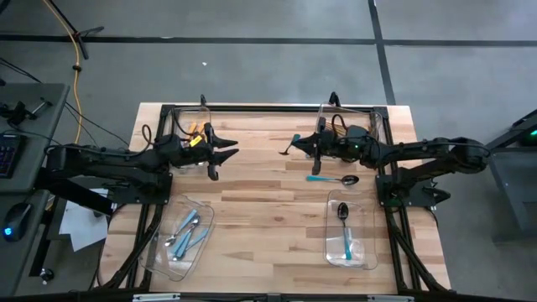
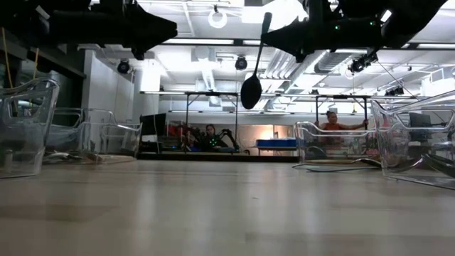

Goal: Sort silverware by color (type)
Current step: Put the blue spoon into the bottom right transparent bin

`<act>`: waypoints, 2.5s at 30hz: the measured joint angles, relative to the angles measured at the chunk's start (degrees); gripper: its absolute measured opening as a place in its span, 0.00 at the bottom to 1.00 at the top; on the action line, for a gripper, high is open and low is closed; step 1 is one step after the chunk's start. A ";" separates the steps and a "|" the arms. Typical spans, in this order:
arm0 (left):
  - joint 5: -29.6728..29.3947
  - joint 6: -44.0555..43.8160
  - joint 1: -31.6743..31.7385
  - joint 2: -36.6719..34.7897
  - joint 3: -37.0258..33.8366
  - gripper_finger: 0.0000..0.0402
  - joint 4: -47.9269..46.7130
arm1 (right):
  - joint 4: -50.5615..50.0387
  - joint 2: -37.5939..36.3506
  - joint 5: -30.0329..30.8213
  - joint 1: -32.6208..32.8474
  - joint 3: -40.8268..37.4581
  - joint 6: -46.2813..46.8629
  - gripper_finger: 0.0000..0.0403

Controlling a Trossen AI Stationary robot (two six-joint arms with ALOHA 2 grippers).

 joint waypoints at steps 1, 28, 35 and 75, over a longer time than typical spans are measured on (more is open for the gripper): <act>0.00 0.00 0.00 0.00 0.00 0.27 0.00 | 0.00 0.00 -0.01 0.00 0.00 0.00 0.00; 0.21 -2.27 -0.04 0.02 0.00 0.26 -1.31 | -106.82 0.55 20.17 33.16 51.42 46.09 0.00; 0.39 -2.45 -0.02 0.02 0.00 0.26 -1.31 | -113.08 0.59 18.36 40.01 46.98 71.59 0.00; 0.31 0.07 0.00 0.02 0.04 0.26 -0.40 | -81.05 0.57 -3.50 37.22 7.13 85.50 0.00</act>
